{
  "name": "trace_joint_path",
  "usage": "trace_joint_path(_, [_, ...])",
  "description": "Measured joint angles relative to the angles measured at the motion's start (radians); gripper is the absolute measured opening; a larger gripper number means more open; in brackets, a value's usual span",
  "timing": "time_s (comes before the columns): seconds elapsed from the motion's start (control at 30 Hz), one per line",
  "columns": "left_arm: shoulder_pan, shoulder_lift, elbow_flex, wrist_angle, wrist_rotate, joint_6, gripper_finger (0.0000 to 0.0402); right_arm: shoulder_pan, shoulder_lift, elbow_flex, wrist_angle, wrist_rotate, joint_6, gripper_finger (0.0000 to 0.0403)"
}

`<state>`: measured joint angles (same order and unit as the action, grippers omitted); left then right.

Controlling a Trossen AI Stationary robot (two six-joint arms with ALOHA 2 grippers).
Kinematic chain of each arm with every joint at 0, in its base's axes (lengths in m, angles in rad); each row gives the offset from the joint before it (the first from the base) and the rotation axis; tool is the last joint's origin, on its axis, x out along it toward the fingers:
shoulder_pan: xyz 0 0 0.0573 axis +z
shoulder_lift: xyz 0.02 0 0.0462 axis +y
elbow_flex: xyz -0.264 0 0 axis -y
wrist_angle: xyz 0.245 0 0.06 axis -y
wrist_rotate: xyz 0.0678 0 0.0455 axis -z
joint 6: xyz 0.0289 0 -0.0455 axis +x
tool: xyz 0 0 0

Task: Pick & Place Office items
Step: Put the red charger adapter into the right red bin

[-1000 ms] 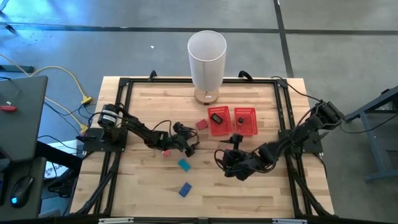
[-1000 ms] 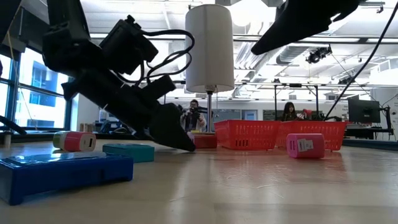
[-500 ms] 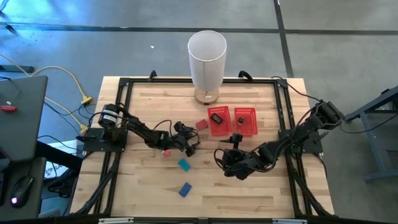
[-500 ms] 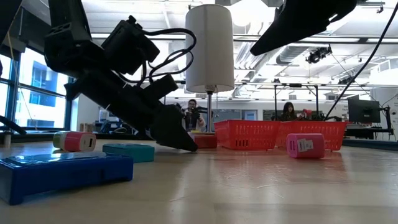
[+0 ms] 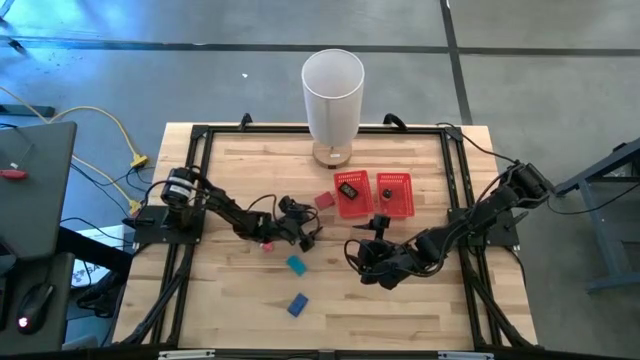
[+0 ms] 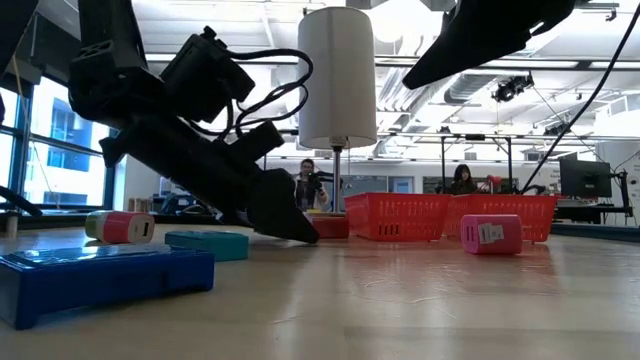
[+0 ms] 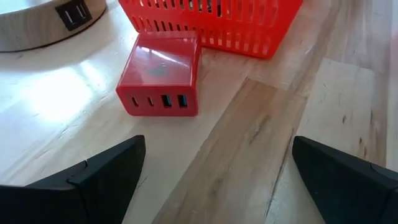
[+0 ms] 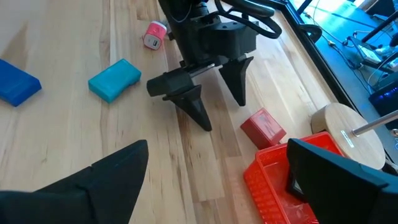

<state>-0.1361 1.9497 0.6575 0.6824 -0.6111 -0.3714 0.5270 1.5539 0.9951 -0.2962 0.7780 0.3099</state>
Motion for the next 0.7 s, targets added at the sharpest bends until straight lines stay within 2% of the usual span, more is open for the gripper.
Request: trace_joint_path(0.7, [0.095, 0.001, 0.0, 0.007, 0.008, 0.012, 0.0396, 0.0, 0.0, 0.0, 0.0, 0.0, 0.0, 0.0371])
